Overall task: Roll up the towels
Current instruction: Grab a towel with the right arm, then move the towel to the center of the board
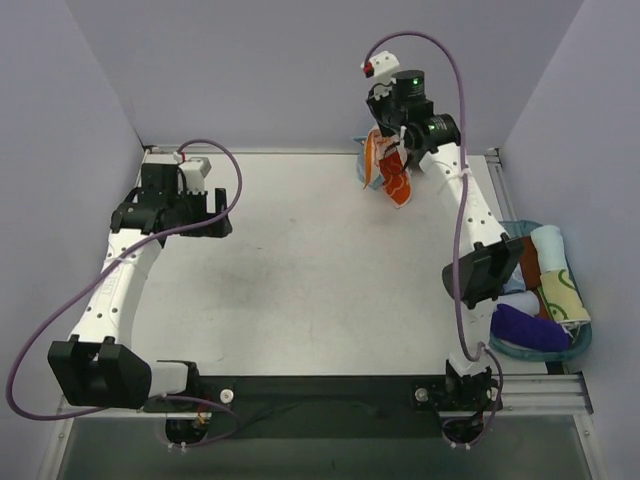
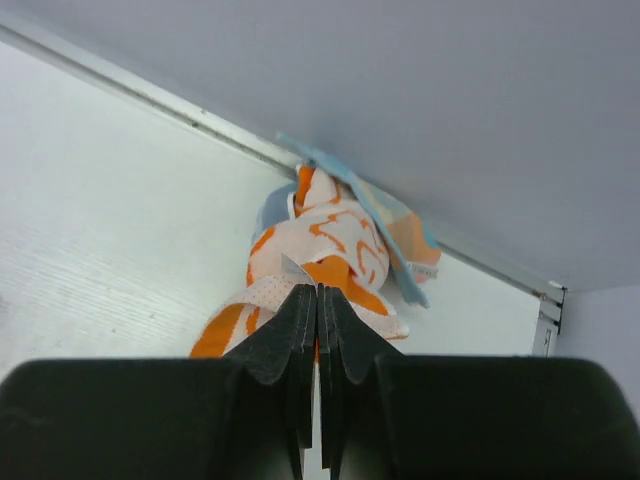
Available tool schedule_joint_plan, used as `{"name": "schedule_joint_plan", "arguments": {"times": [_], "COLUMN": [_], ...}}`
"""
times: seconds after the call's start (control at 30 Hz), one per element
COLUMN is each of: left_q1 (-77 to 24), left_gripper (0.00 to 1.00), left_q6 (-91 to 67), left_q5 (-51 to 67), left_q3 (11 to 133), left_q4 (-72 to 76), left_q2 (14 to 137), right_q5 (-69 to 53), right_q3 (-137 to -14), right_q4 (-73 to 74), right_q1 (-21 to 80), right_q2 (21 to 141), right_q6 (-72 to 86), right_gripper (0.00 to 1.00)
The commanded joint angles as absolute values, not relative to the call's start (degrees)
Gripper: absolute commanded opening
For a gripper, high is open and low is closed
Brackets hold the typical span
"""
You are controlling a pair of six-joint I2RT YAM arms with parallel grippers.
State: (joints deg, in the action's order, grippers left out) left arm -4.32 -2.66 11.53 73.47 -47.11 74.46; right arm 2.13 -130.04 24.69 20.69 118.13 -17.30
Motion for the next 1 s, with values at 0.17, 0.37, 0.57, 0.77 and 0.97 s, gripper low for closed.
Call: {"name": "schedule_joint_plan", "arguments": {"times": [0.17, 0.37, 0.57, 0.77, 0.97], "left_q1": [-1.9, 2.8, 6.2, 6.2, 6.8], "left_gripper": [0.97, 0.97, 0.97, 0.97, 0.97], "left_q6": [-4.1, -6.3, -7.1, -7.6, -6.3], "left_q5": [14.1, 20.2, 26.1, 27.7, 30.5], "left_q3": [77.6, 78.8, 80.3, 80.3, 79.9], "left_q4": [-46.8, -46.7, -45.8, -43.6, -42.2], "left_q2": [72.1, 73.6, 75.3, 74.3, 72.6], "right_q5": [-7.1, -7.9, -17.1, -19.2, -19.3], "right_q3": [-130.2, -132.7, -132.0, -133.7, -135.5], "right_q4": [30.9, 31.2, 32.7, 32.3, 30.4], "right_q1": [21.6, 23.6, 26.0, 30.5, 32.1], "right_q2": [109.7, 102.9, 97.6, 99.3, 101.3], "right_q6": [-7.5, -5.8, -0.4, 2.9, 7.9], "right_gripper": [0.0, 0.0, 0.0, 0.0, 0.0]}}
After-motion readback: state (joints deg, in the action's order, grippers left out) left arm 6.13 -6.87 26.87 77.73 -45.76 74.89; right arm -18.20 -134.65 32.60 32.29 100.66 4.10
